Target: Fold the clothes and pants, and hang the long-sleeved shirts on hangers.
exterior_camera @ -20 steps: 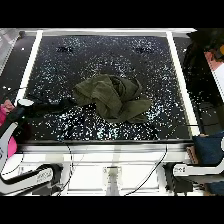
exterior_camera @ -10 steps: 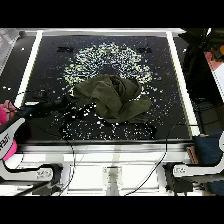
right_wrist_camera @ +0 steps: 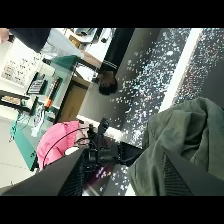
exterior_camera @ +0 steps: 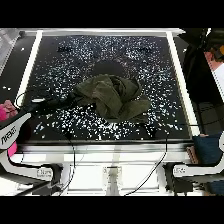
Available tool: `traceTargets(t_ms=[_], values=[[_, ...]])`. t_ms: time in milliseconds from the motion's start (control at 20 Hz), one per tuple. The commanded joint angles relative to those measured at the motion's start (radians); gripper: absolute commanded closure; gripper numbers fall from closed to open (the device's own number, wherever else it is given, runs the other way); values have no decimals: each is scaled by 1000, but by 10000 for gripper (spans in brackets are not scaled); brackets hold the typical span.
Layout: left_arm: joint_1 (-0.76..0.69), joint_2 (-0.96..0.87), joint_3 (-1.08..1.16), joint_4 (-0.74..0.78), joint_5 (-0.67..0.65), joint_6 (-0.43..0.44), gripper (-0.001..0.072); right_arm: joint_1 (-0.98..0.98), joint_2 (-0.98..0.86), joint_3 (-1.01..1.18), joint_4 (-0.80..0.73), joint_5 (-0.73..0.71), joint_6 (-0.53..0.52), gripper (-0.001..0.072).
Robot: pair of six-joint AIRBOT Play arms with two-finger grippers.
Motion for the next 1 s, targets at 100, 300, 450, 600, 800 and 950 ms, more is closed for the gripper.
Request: traceTargets(t_ms=[100, 300, 450, 600, 800, 950], values=[[-3, -18, 55, 7, -107, -6, 663, 5, -3, 0, -110, 17, -8, 457], [-3, 30, 222, 43, -144, 31, 668, 61, -40, -14, -273, 84, -101, 697], [-7, 123, 365, 396, -37, -69, 668, 133, -50, -169, -272, 98, -182, 698], [-8, 201, 444, 875, -21, -372, 668, 176, -50, -407, -324, 77, -187, 698], [-25, 278, 449, 1287, -34, -597, 667, 173, -50, -627, -475, -62, -53, 654], [-80, 286, 449, 1421, -53, -599, 667, 187, -50, -663, -482, -99, 24, 189]])
